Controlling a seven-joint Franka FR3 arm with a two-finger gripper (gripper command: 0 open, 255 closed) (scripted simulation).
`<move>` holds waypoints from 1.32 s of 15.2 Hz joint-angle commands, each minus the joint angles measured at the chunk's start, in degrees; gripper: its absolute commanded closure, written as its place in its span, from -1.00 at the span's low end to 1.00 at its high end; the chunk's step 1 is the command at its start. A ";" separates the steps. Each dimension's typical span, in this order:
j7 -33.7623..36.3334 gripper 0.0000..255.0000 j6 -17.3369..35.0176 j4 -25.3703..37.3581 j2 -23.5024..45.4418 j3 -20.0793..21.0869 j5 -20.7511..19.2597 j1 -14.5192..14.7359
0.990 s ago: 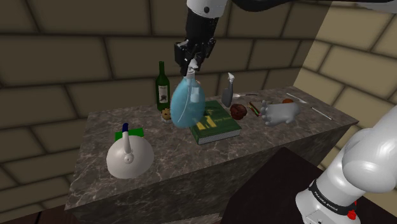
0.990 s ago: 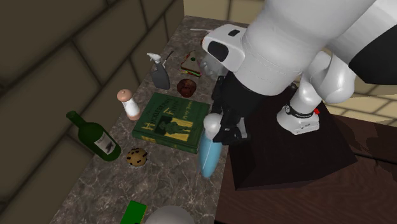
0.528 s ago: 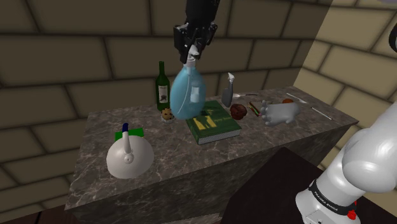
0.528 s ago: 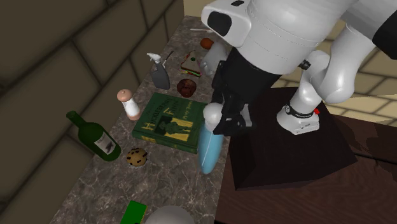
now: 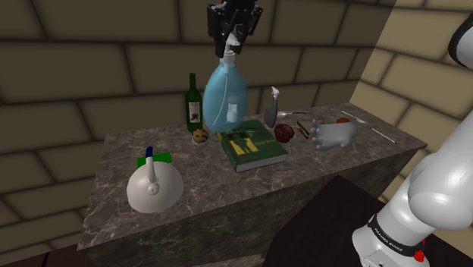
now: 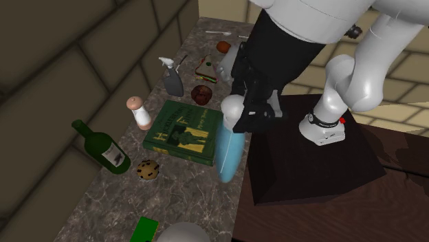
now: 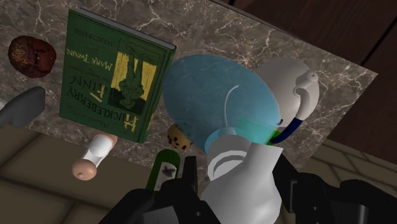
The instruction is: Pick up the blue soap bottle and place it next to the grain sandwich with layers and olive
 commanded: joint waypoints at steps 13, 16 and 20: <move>-10.01 1.00 -3.51 1.10 -4.70 -5.03 4.42 -5.14; -15.12 1.00 -2.24 -2.57 -8.03 -8.62 6.92 -7.18; -21.58 1.00 -1.08 -6.09 -11.09 -13.24 9.10 -9.34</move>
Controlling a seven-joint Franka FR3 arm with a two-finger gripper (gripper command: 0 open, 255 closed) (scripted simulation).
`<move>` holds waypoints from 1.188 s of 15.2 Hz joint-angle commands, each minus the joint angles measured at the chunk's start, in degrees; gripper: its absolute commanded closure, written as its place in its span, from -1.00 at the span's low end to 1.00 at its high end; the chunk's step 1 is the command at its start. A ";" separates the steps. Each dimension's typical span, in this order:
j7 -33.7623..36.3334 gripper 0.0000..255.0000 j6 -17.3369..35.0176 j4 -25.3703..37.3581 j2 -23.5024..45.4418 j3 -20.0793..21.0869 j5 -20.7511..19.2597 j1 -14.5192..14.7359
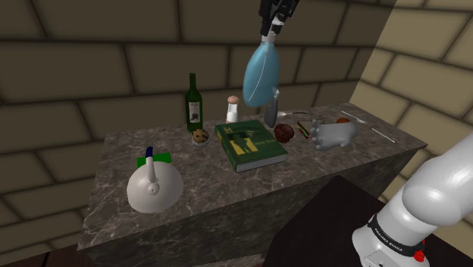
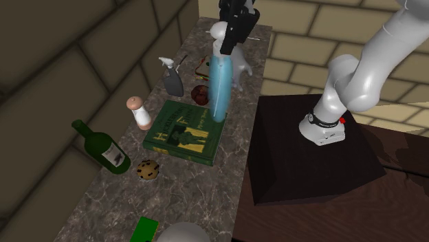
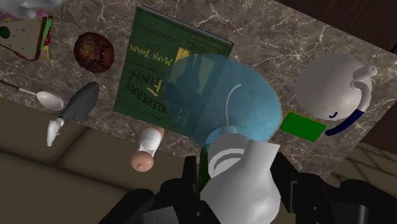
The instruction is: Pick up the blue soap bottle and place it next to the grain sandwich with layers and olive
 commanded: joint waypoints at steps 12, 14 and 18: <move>-19.66 1.00 2.06 -4.26 -2.89 -13.52 3.53 -6.45; -22.46 1.00 2.07 -3.66 -2.23 -15.39 3.81 -7.42; -27.98 1.00 1.87 -1.50 -0.13 -19.02 4.46 -9.37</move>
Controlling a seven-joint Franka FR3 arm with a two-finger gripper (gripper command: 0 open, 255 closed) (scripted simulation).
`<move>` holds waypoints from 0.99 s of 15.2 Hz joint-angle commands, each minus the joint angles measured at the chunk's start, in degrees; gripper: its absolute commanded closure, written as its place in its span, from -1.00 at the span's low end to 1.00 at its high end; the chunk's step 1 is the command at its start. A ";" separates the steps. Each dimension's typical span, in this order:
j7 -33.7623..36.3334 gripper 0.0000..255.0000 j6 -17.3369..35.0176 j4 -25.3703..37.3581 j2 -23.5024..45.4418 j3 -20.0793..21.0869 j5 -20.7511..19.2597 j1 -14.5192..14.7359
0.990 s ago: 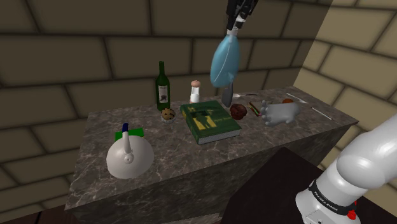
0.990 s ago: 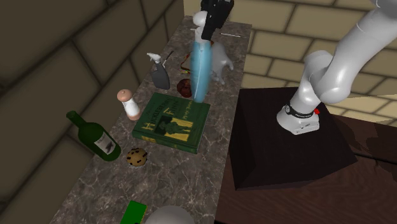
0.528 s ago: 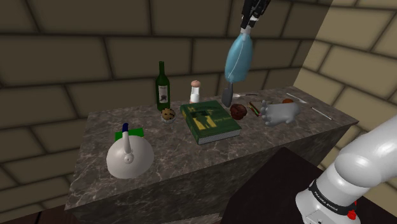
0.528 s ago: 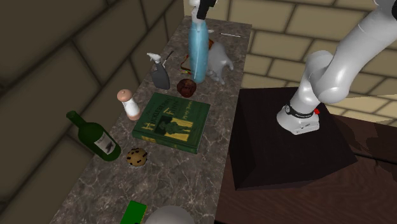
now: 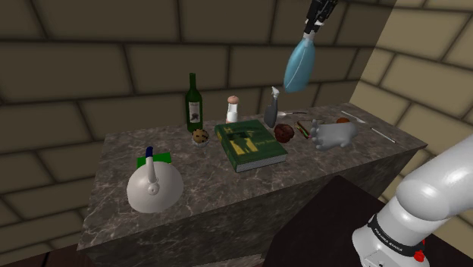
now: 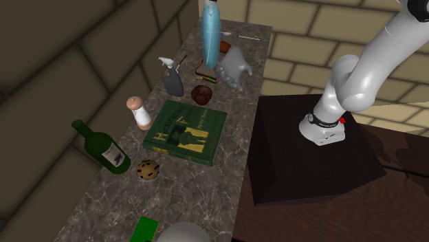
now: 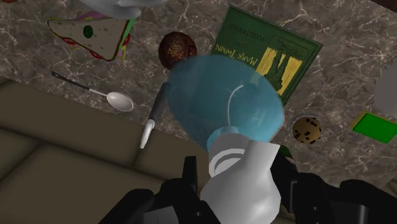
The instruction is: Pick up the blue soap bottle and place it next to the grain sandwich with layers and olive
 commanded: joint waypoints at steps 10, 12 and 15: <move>-14.76 1.00 -2.53 12.35 10.61 -9.04 3.35 -6.23; -17.69 1.00 -3.83 16.84 14.12 -10.70 4.60 -7.90; -17.82 1.00 -0.66 11.75 12.18 -10.53 4.29 -7.77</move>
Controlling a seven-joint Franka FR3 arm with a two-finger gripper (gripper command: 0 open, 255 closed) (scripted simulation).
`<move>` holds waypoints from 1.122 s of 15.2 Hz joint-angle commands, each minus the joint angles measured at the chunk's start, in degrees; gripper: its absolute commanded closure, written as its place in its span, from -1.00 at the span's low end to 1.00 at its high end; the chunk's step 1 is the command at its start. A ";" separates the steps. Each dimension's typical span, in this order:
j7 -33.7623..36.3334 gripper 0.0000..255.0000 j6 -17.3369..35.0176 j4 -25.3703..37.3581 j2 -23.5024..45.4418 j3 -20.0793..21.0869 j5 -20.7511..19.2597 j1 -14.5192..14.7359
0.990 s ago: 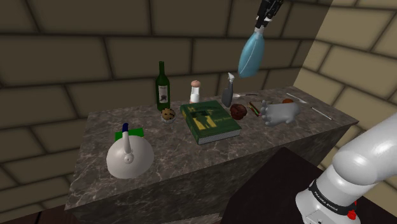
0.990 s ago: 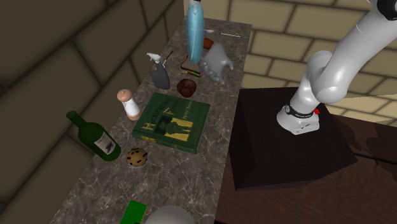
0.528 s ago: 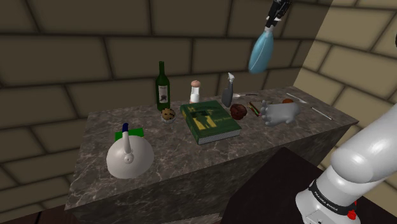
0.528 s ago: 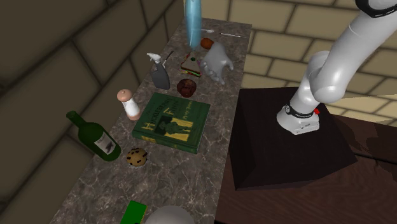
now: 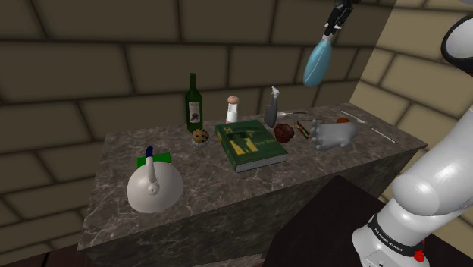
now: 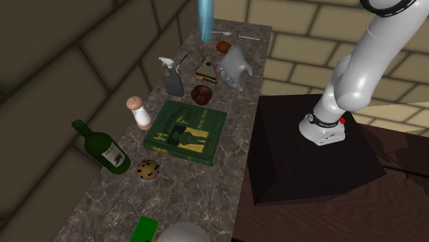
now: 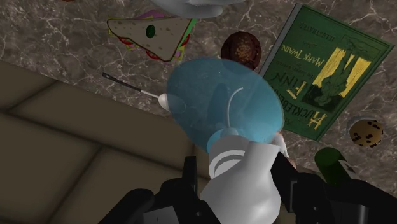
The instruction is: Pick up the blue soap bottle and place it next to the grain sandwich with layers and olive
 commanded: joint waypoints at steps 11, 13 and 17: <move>-0.79 1.00 10.90 -15.96 -5.16 0.26 -0.57 0.22; -0.90 1.00 12.59 -18.24 -5.76 0.30 -0.62 0.25; -1.11 1.00 15.90 -22.53 -6.74 0.37 -0.67 0.28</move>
